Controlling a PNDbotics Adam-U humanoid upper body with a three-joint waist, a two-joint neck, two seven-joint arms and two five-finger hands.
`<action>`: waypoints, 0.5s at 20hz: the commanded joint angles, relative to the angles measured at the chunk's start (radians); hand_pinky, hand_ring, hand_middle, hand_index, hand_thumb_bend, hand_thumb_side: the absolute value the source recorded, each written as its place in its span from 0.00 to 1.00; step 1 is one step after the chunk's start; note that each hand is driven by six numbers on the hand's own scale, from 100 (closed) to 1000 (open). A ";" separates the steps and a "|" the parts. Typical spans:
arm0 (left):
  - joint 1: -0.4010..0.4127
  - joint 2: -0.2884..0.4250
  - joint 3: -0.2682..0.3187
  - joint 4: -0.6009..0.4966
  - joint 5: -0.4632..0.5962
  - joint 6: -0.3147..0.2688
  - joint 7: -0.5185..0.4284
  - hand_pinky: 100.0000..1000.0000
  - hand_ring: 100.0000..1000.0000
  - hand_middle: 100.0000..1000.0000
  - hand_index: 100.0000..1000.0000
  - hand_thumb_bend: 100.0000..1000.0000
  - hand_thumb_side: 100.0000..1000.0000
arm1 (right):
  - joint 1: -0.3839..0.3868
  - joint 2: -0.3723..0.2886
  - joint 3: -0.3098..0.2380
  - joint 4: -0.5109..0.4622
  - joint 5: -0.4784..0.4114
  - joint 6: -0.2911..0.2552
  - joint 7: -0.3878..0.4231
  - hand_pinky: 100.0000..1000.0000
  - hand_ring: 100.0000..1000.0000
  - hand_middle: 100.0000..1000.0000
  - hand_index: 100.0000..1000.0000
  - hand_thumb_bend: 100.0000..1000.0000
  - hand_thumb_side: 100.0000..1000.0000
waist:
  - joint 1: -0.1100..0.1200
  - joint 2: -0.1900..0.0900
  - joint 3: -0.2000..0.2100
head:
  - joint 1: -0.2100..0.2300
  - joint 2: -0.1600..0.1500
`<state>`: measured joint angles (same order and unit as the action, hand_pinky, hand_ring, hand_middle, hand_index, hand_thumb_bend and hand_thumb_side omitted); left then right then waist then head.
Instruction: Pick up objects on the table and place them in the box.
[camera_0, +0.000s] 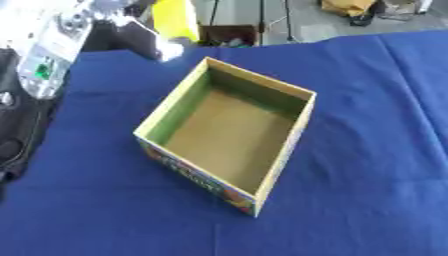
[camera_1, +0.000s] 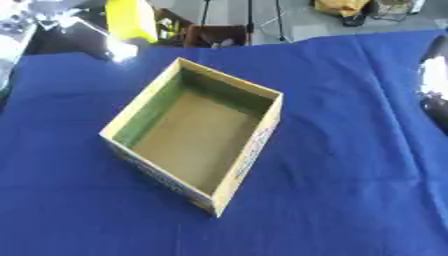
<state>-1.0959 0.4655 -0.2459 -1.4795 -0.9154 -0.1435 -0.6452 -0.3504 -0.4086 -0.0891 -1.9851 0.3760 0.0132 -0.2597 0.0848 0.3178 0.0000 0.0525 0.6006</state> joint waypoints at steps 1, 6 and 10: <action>-0.011 -0.015 -0.019 0.003 0.045 0.007 -0.016 0.06 0.22 0.33 0.54 0.00 0.40 | -0.007 -0.006 -0.004 -0.015 -0.011 -0.002 -0.001 0.67 0.67 0.63 0.72 0.00 0.44 | -0.005 -0.026 -0.001 | -0.006 -0.004; 0.014 -0.076 -0.046 0.014 0.113 0.009 -0.012 0.04 0.21 0.32 0.53 0.00 0.41 | -0.012 -0.002 -0.002 -0.015 -0.016 -0.001 -0.005 0.67 0.67 0.63 0.72 0.00 0.43 | -0.008 -0.023 -0.001 | -0.009 -0.010; 0.026 -0.127 -0.069 0.028 0.124 0.008 -0.018 0.05 0.22 0.32 0.54 0.00 0.41 | -0.014 -0.001 0.001 -0.015 -0.017 0.000 -0.009 0.67 0.67 0.63 0.72 0.00 0.43 | -0.010 -0.022 0.000 | -0.011 -0.009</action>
<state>-1.0550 0.3383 -0.3120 -1.4458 -0.7988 -0.1351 -0.6612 -0.3521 -0.3995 -0.0858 -1.9851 0.3682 0.0133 -0.2641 0.0795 0.3177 -0.0004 0.0431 0.5968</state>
